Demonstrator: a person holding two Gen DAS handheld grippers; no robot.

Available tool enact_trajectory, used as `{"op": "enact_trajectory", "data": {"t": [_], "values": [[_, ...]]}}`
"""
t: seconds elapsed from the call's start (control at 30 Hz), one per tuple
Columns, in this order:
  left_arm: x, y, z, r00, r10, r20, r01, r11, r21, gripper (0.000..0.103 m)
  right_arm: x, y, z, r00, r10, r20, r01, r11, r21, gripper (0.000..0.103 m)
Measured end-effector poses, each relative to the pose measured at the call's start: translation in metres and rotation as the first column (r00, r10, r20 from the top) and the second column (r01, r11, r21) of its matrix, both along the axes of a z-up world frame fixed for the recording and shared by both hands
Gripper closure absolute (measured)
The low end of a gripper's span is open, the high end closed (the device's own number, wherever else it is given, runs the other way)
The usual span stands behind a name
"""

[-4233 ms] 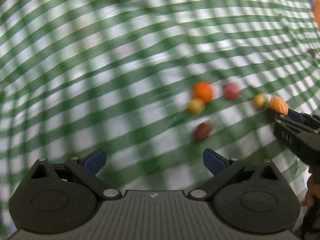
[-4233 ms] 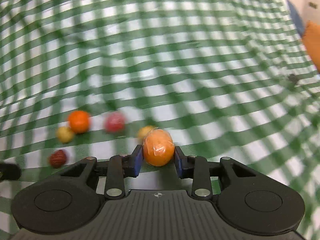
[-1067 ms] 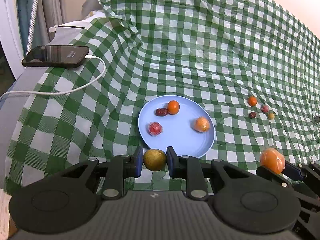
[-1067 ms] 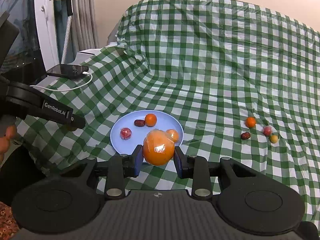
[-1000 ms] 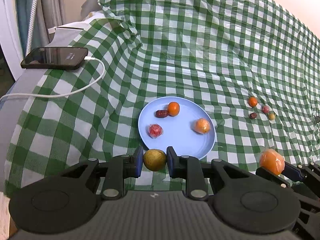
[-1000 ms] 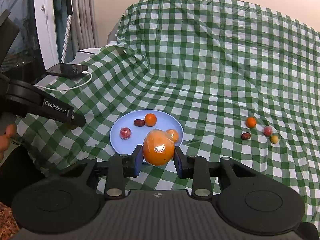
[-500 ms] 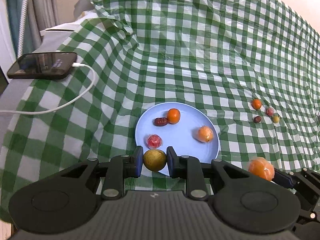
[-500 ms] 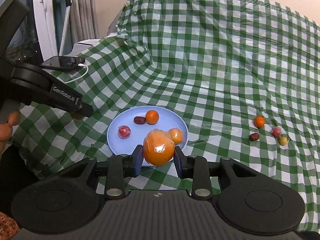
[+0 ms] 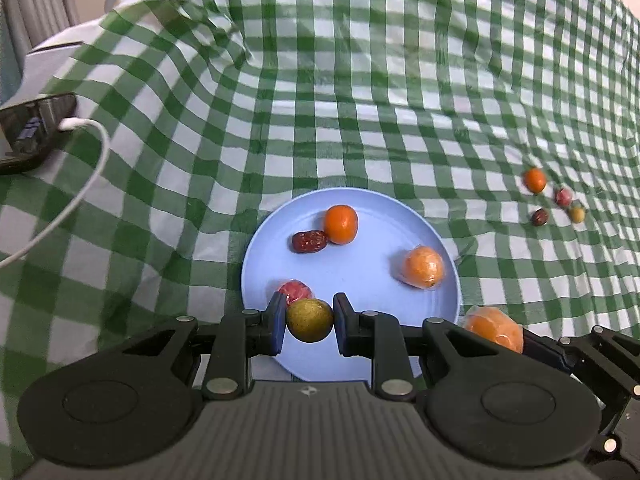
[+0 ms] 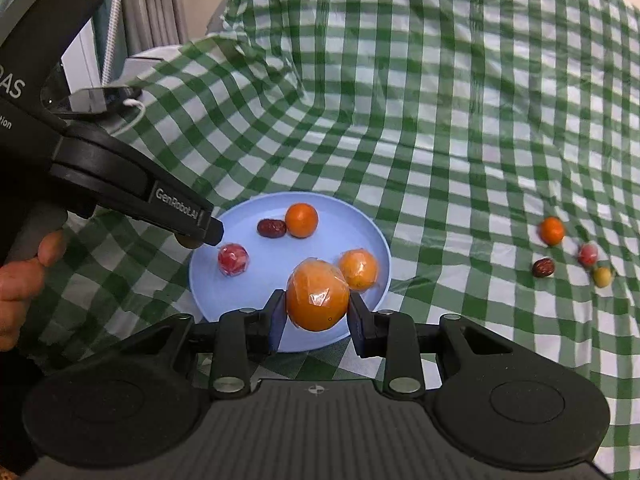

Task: Organize fruits
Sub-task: 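Carry the wrapped orange and yellow plum over the blue plate and release both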

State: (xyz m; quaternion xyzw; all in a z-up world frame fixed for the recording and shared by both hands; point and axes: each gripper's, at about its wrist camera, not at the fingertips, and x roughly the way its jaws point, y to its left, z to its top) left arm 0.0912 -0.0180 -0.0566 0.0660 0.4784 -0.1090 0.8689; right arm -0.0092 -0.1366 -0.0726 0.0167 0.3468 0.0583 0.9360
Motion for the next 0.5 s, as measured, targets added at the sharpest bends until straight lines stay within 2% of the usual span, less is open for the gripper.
{"op": "enact_trajectory", "data": {"t": [0.43,0.5], "values": [[0.033,-0.017,-0.043,0.999,-0.027,-0.042,0.03,0.998,0.063,0.075,0.047,0.001,-0.036,0.996,0.017,-0.082,-0.019,1.0,-0.017,0.069],[0.036,-0.018,-0.042,0.999,-0.042,-0.032,0.044,0.998,0.045,0.05,0.052,0.001,-0.038,0.996,0.03,-0.084,-0.031,0.999,-0.013,0.067]]}}
